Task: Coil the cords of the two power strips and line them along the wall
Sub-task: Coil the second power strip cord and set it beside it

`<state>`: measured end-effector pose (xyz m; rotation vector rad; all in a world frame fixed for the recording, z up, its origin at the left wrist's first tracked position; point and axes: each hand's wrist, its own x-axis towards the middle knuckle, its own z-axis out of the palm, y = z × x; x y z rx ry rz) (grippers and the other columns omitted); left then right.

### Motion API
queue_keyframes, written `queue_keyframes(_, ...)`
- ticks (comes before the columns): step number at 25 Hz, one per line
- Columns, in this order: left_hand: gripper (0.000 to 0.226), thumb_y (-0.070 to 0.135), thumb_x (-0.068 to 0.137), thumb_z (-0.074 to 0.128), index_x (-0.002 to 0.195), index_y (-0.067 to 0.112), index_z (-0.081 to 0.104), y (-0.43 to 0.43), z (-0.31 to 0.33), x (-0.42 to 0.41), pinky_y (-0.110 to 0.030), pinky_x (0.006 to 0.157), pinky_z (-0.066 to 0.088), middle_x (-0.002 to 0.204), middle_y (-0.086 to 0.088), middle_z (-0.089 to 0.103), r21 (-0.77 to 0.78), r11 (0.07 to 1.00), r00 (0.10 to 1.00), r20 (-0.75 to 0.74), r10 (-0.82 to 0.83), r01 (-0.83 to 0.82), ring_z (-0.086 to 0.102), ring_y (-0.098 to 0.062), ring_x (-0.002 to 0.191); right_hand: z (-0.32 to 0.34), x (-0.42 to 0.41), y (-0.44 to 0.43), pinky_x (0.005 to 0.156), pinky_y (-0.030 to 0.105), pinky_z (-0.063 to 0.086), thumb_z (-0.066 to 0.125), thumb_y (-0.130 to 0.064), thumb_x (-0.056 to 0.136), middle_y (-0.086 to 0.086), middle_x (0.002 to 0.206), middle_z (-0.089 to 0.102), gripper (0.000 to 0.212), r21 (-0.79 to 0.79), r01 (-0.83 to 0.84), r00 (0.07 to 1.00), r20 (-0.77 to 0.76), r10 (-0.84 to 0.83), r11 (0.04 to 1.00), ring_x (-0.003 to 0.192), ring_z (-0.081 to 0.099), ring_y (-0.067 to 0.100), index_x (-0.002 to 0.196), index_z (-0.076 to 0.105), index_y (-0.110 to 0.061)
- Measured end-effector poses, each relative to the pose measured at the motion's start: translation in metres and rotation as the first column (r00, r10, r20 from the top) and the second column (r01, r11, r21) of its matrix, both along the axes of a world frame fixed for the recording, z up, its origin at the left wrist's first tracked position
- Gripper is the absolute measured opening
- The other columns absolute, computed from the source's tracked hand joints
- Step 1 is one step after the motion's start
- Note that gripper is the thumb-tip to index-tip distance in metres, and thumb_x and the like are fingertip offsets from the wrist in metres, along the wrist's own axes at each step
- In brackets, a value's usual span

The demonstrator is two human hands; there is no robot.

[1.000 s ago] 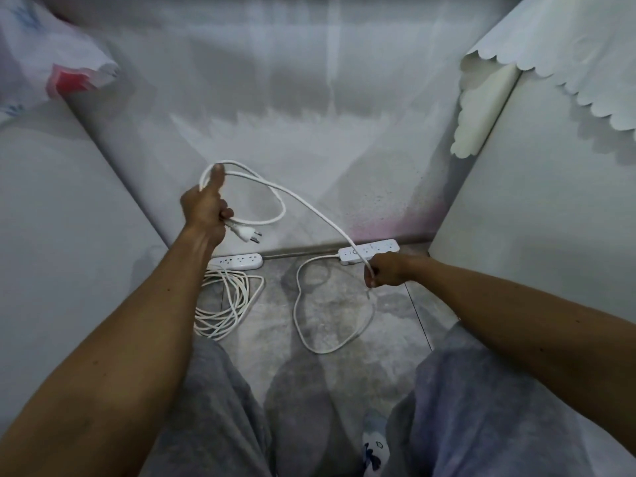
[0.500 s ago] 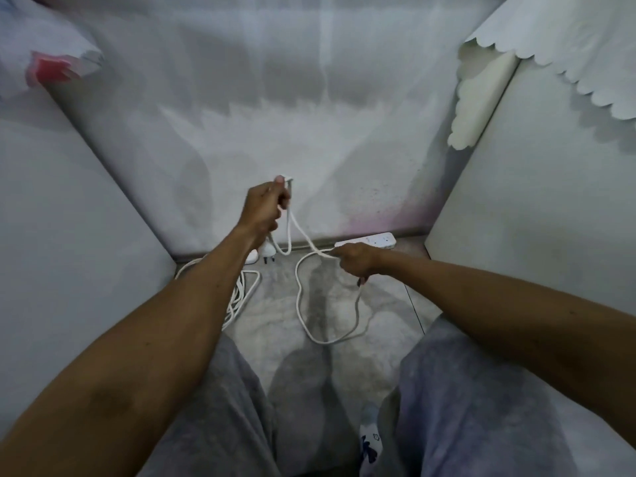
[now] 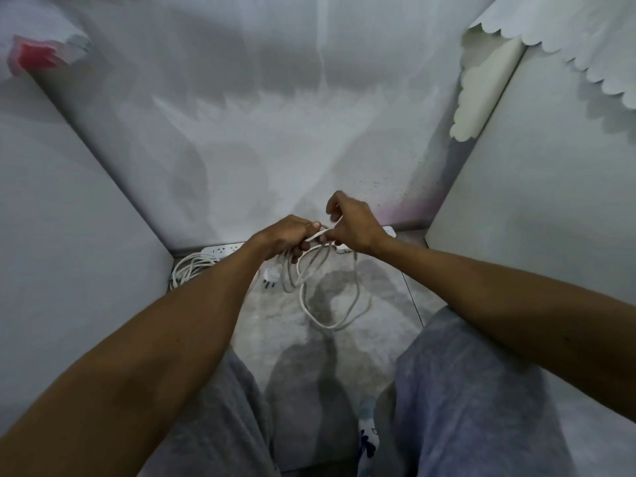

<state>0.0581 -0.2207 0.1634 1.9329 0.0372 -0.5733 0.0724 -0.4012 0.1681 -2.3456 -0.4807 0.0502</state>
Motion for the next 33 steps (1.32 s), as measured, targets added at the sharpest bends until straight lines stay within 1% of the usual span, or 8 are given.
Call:
queue_keyframes(4, 0.061, 0.064, 0.086, 0.063, 0.083, 0.004, 0.074, 0.005, 0.013, 0.016, -0.023, 0.041, 0.032, 0.051, 0.005, 0.028, 0.078, 0.997, 0.999, -0.045, 0.031, -0.028, 0.026, -0.011, 0.042, -0.008, 0.02, -0.008, 0.086, 0.032, 0.045, 0.074, -0.046, 0.082, 0.006, 0.116, 0.059, 0.046, -0.257, -0.152, 0.985, -0.12, 0.125, 0.954, 0.103, 0.056, 0.023, 0.116, 0.057, -0.021)
queue_keyframes(7, 0.043, 0.049, 0.084, 0.074, 0.071, 0.009, 0.065, 0.01, 0.011, 0.033, -0.02, 0.043, 0.024, 0.05, 0.005, 0.026, -0.005, 1.0, 0.999, -0.018, 0.027, -0.027, 0.023, -0.01, 0.04, -0.015, 0.032, -0.011, 0.073, 0.028, 0.048, 0.079, -0.042, 0.078, -0.005, 0.097, 0.065, 0.036, 0.04, -0.05, 0.941, -0.332, 0.06, 0.998, 0.089, 0.061, 0.016, 0.102, 0.058, -0.024)
queue_keyframes(11, 0.036, 0.037, 0.091, 0.068, 0.068, 0.016, 0.051, 0.016, -0.028, 0.05, -0.014, 0.038, 0.015, 0.048, 0.009, 0.018, -0.405, 0.876, 0.965, -0.146, 0.22, -0.261, 0.014, -0.005, 0.035, -0.057, 0.041, -0.004, 0.055, 0.019, 0.045, 0.082, -0.025, 0.078, -0.004, 0.074, 0.065, 0.022, 0.349, 0.016, 0.846, -0.505, 0.173, 0.937, 0.063, 0.059, 0.006, 0.088, 0.065, -0.016)
queue_keyframes(16, 0.045, 0.047, 0.091, 0.065, 0.06, 0.019, 0.048, 0.017, -0.074, 0.075, -0.015, 0.036, 0.016, 0.041, 0.01, 0.02, -0.551, 0.651, 0.851, -0.28, 0.444, -0.521, 0.015, -0.006, 0.032, -0.12, 0.047, -0.022, 0.081, 0.044, 0.057, 0.07, -0.024, 0.091, 0.005, 0.068, 0.062, 0.013, 0.487, 0.442, 0.559, -0.806, 0.194, 0.753, 0.065, 0.065, 0.021, 0.087, 0.064, -0.013)
queue_keyframes(21, 0.051, 0.058, 0.086, 0.065, 0.057, 0.019, 0.048, 0.013, -0.106, 0.067, -0.021, 0.038, 0.026, 0.042, 0.007, 0.026, -0.521, 0.53, 0.74, -0.399, 0.541, -0.669, 0.02, -0.008, 0.033, -0.135, 0.061, -0.012, 0.075, 0.035, 0.049, 0.065, -0.019, 0.093, -0.004, 0.054, 0.047, 0.013, 0.569, 0.725, 0.473, -0.821, 0.319, 0.389, 0.048, 0.052, 0.012, 0.081, 0.062, -0.017)
queue_keyframes(25, 0.048, 0.047, 0.087, 0.067, 0.057, 0.023, 0.038, -0.007, -0.11, 0.058, -0.022, 0.035, 0.016, 0.04, 0.009, 0.025, -0.546, 0.271, 0.57, -0.507, 0.647, -0.793, 0.017, -0.008, 0.032, -0.145, 0.047, 0.005, 0.066, 0.035, 0.054, 0.065, -0.016, 0.093, -0.002, 0.063, 0.059, 0.009, 0.522, 0.755, 0.467, -0.853, 0.235, 0.397, 0.061, 0.059, 0.015, 0.084, 0.064, -0.018)
queue_keyframes(29, 0.05, 0.044, 0.085, 0.066, 0.057, 0.022, 0.033, -0.028, -0.099, 0.048, -0.022, 0.036, 0.017, 0.039, 0.007, 0.02, -0.568, 0.101, 0.474, -0.561, 0.679, -0.817, 0.016, -0.01, 0.033, -0.147, 0.023, 0.018, 0.084, 0.047, 0.055, 0.067, -0.028, 0.092, 0.007, 0.078, 0.069, 0.024, 0.496, 0.789, 0.397, -0.862, 0.316, 0.361, 0.079, 0.067, 0.025, 0.072, 0.072, -0.015)
queue_keyframes(33, 0.052, 0.045, 0.084, 0.069, 0.054, 0.02, 0.035, -0.051, -0.1, 0.038, -0.022, 0.036, 0.025, 0.04, 0.005, 0.024, -0.56, -0.023, 0.394, -0.612, 0.685, -0.828, 0.019, -0.011, 0.032, -0.134, 0.018, 0.037, 0.078, 0.041, 0.056, 0.06, -0.031, 0.096, 0.009, 0.068, 0.067, 0.036, 0.495, 0.864, 0.402, -0.788, 0.467, 0.092, 0.068, 0.067, 0.026, 0.07, 0.068, -0.008)
